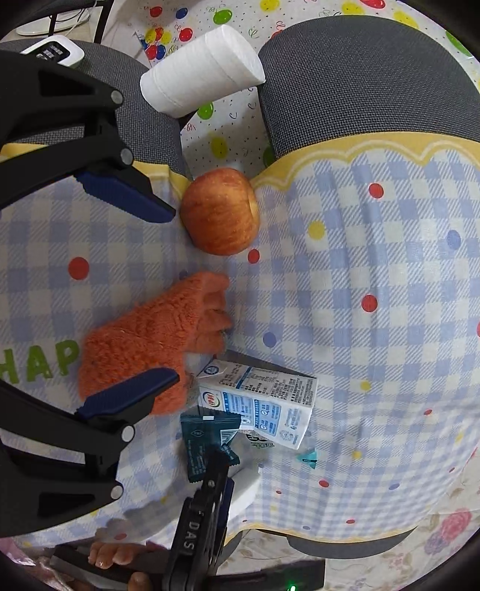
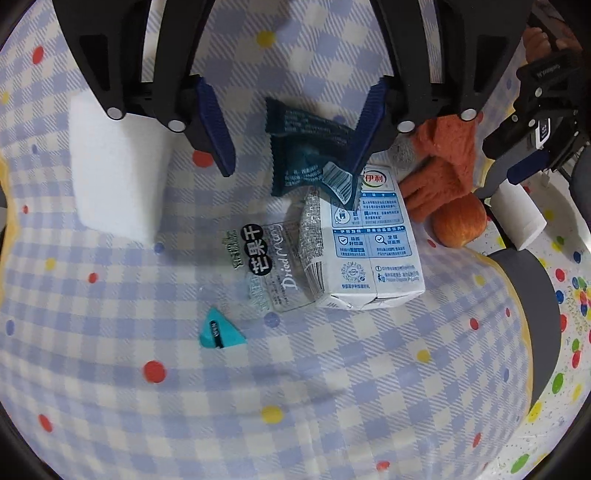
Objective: Collect trash
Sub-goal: 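Grasp the dark teal snack packet with the right tool, then grasp the orange knitted glove with the left tool and lift it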
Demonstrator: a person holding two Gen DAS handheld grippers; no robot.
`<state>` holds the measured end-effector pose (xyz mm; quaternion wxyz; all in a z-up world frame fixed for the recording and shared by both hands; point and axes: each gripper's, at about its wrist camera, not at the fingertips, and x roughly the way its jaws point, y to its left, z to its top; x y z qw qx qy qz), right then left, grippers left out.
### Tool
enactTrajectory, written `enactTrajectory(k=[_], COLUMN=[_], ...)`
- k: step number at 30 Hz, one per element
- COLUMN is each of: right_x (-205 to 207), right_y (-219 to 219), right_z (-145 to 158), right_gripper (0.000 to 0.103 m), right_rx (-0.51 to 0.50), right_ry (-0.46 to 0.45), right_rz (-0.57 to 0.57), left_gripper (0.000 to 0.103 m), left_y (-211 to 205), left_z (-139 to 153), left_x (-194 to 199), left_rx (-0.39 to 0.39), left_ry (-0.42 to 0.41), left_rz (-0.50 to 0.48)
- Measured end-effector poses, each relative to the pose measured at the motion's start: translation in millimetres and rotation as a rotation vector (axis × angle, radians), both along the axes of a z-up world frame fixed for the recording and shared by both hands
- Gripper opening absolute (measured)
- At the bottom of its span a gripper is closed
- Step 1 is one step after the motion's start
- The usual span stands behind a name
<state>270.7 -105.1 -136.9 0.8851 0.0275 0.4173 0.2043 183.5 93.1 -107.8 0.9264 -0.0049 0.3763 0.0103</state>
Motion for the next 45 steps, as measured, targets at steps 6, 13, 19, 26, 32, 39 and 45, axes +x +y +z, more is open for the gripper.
enactTrajectory(k=[6,13,19,26,32,39,45], right_x=[15,-28,-74,-106,-121,-138,-159], right_y=[10,15,-1,-29,-42,-49,-54], right_z=[-8,11,43,54,50,61,81], right_gripper=[0.061,0.020,0.014,0.016,0.016,0.016,0.016], right_rx=[0.034,-0.012,-0.133,-0.131,-0.140,-0.118,-0.076], right_ry=[0.060,-0.054,-0.183,-0.174,-0.165,-0.202,-0.262], right_rz=[0.062,0.116,-0.016,-0.079,-0.103,-0.128,-0.144], left_gripper=[0.079,0.079,0.079,0.079,0.061,0.019,0.018], left_y=[1,5,-2,-21,-30,-20,-10], left_z=[-5,-1,6,-2,-22,15,81], left_x=[-1,-13,-24,-9,9,-26,-76], left_rx=[-0.017,-0.014,-0.023,-0.066,-0.098,-0.073,-0.105], left_ry=[0.025,0.021,0.005,0.039,0.105,-0.070,-0.256], left_rz=[0.007,0.006,-0.026,-0.045,-0.056,-0.054,-0.123])
